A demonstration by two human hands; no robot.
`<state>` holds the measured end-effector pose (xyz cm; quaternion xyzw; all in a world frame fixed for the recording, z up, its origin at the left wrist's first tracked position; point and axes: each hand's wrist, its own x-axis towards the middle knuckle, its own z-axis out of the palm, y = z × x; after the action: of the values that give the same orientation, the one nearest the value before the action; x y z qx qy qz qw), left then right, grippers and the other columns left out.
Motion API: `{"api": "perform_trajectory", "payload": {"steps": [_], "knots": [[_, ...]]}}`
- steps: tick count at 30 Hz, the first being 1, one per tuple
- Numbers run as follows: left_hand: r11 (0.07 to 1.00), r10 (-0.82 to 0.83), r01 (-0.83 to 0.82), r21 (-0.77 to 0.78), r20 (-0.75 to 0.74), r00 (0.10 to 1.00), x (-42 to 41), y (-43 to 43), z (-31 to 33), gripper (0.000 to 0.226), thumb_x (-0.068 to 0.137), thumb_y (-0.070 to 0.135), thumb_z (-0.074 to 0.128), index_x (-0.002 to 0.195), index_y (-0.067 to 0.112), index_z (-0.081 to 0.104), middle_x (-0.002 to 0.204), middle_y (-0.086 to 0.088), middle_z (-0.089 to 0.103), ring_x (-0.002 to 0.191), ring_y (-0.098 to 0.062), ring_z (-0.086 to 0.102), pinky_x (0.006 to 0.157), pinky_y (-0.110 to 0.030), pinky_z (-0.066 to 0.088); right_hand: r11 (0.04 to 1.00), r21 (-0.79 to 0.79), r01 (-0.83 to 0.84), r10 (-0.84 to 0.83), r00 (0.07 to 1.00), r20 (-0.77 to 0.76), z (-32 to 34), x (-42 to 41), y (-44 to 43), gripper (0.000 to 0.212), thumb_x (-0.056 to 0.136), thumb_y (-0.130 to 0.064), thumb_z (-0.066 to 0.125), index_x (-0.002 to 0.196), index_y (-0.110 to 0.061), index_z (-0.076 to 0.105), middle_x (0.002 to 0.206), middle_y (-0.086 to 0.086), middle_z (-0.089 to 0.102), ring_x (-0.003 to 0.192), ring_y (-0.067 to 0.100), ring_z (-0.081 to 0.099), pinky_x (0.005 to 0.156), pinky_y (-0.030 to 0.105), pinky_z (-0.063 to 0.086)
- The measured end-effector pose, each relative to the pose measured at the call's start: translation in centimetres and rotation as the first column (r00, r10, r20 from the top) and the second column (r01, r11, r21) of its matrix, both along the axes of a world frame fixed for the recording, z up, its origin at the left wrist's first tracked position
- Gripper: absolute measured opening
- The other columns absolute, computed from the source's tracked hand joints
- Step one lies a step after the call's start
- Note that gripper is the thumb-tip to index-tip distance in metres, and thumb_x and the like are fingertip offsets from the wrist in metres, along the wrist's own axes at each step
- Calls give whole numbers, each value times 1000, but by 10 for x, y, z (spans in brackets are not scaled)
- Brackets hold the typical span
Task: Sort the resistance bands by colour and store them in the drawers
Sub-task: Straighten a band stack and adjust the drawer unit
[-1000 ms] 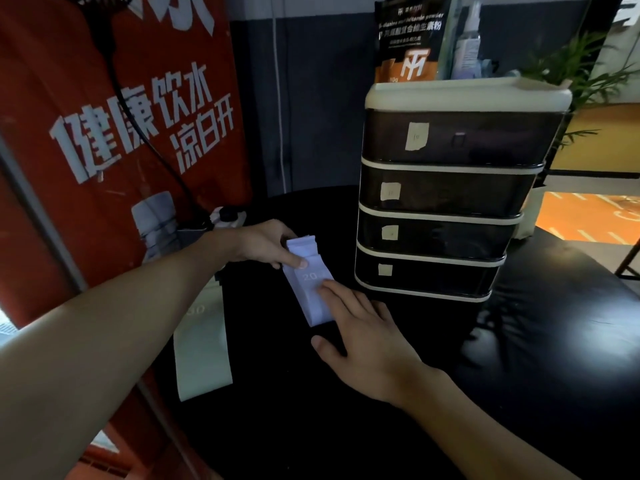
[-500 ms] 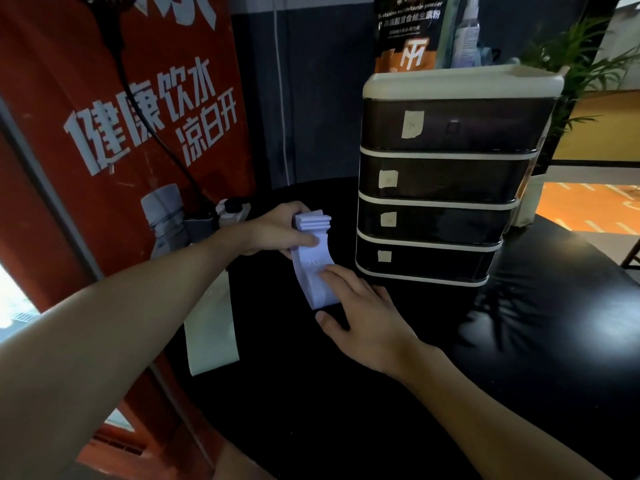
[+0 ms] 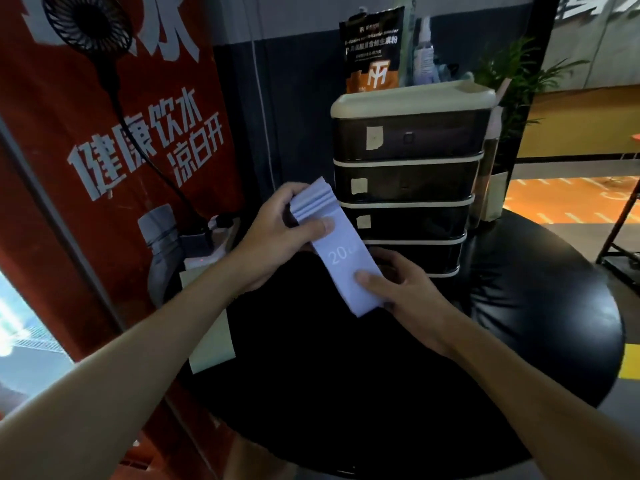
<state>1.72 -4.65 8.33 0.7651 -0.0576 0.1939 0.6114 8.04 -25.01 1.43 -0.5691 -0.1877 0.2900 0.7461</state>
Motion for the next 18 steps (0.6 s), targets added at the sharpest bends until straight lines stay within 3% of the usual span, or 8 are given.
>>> {"api": "perform_trajectory", "payload": {"steps": [2,6,9,12,18], "knots": [[990,2,-3,-141,-4,1000,1,-17,-14,44,79,16,81,117,16,58,104,-5,66,99,-23,67,86,-42,57,1000,0,21,-21,999,43,3,-6,-21,90,47,-41,94,125,-11,60,120,9,69,108,30,67,95,47,52],[983,54,-60,-175,-38,998,3,-47,-46,51,73,20,85,118,19,62,108,-7,70,99,-24,69,87,-41,57,929,-217,299,-237,933,271,6,-5,-64,61,69,-23,82,124,-20,56,114,1,66,96,15,68,81,33,56],[983,1,-30,-182,-159,987,4,-62,-74,50,76,9,85,120,19,63,112,-11,72,103,-29,70,92,-47,57,865,-275,421,-292,866,405,-3,5,-91,66,70,-18,84,126,-27,51,114,-4,61,98,8,64,83,31,55],[991,-2,-31,-127,-249,968,8,-71,-91,53,77,4,83,124,18,64,113,-8,73,106,-26,70,96,-44,56,836,-313,450,-234,810,538,-22,10,-104,67,70,-15,86,125,-26,50,111,-1,66,92,3,66,75,20,56],[997,-38,53,50,-272,961,8,-63,-99,39,75,5,85,110,16,72,104,1,77,94,-15,74,88,-35,58,821,-306,482,-211,754,623,-38,12,-107,69,72,-17,85,131,-25,51,113,-13,65,96,-12,60,73,4,46]]}}
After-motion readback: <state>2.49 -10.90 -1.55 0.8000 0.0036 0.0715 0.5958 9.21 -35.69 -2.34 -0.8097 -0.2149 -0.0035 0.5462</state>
